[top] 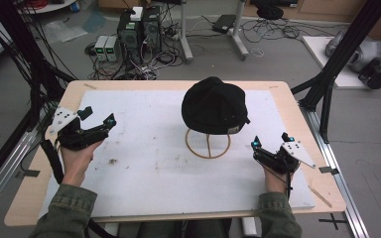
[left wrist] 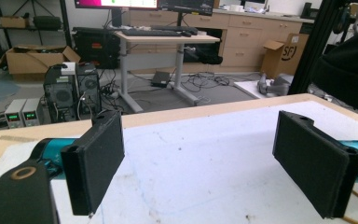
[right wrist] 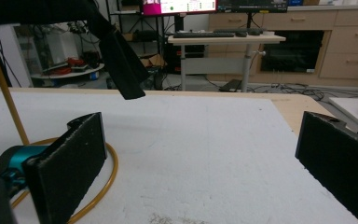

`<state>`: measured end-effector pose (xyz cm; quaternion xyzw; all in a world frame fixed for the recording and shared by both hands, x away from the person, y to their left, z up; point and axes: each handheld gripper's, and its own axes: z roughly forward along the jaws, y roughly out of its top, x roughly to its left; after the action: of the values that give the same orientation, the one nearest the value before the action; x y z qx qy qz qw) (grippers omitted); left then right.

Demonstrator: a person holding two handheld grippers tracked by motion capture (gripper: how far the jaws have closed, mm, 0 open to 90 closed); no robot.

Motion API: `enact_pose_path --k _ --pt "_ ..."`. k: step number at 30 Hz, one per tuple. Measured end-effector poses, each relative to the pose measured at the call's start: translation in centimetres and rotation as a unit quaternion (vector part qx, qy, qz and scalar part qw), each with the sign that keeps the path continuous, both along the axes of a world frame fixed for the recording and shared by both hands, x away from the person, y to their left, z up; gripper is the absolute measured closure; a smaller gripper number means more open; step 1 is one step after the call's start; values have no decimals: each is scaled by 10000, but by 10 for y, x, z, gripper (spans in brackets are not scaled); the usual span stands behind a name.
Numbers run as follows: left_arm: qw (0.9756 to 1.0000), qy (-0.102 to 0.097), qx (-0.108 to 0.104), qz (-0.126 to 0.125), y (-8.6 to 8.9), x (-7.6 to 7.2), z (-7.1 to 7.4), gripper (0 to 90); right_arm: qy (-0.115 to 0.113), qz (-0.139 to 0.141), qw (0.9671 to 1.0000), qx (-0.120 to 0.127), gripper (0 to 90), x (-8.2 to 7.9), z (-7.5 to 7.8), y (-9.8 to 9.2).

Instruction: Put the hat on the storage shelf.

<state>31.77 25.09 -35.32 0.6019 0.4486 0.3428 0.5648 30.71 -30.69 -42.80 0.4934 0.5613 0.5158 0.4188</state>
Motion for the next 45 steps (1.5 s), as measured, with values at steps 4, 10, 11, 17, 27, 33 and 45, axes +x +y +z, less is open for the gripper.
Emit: enact_pose_path --k 4,10,11,17,27,33,45 --pt "9999 -29 -35 119 5 -6 -8 168 0 -12 10000 -18 9 0 0 0" --pt "9995 -86 -9 300 12 -14 -22 169 11 -73 10000 50 9 1 -1 -4" --pt "9994 -106 -15 338 13 -15 -24 169 20 -92 9999 50 9 1 -1 -5" --pt "9960 -371 190 795 17 -25 -37 170 48 -134 9999 1 9 1 -2 -6" --pt "9842 -725 224 1598 20 -42 -58 168 97 -127 9998 -140 9 0 -2 -3" --pt "9811 -647 214 1811 23 -46 -73 168 127 -123 9997 -139 9 0 -3 -3" --pt "9805 -605 286 1848 23 -55 -90 169 123 -116 9998 -138 9 -5 -3 -1"
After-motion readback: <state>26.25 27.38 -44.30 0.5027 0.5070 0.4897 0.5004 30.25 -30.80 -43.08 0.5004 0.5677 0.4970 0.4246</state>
